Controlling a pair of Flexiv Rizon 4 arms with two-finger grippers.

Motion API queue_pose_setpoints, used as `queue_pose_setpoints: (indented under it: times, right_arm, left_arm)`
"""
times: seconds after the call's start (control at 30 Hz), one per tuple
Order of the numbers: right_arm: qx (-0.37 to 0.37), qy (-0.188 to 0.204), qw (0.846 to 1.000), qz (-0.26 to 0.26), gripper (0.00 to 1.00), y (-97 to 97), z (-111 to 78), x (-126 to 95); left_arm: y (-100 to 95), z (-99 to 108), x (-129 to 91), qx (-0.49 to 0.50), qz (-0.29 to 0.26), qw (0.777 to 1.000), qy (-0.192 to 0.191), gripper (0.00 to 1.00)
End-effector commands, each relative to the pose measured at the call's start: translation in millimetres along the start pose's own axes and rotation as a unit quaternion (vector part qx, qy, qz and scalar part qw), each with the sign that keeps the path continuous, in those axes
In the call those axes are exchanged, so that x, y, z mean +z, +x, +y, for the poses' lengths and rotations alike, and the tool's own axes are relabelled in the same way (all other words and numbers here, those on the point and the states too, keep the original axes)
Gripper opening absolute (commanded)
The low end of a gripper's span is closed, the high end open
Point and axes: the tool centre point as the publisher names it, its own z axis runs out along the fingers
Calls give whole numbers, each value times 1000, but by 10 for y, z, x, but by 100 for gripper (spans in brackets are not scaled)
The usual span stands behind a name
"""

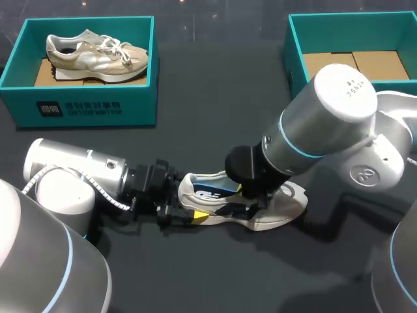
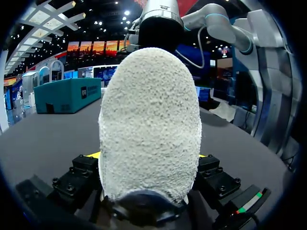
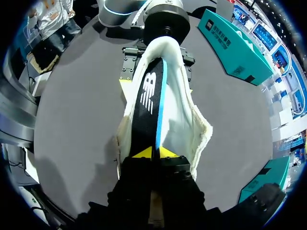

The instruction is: Take the shoe out of the shoebox, open the shoe tongue, remove and reinsert the insole, then place the shoe into the shoebox

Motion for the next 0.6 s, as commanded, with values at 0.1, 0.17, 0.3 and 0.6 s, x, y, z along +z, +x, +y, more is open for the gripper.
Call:
queue_pose_setpoints:
  times: [0.1, 0.17, 0.3, 0.6]
  right_arm:
    - [-6, -64, 998, -10, 0, 18, -140, -158]
    - [-12, -69, 997, -13, 0, -4, -128, -191]
    - [-31, -83, 996, -16, 0, -65, -75, -261]
    - [-41, -106, 993, -25, 0, -145, -143, -340]
  left_arm:
    - [-25, 17, 17, 0, 0, 1000, -2, 0]
    - [-25, 17, 17, 0, 0, 1000, -2, 0]
    - [-25, 17, 17, 0, 0, 1000, -2, 0]
    - [-25, 17, 17, 0, 0, 1000, -2, 0]
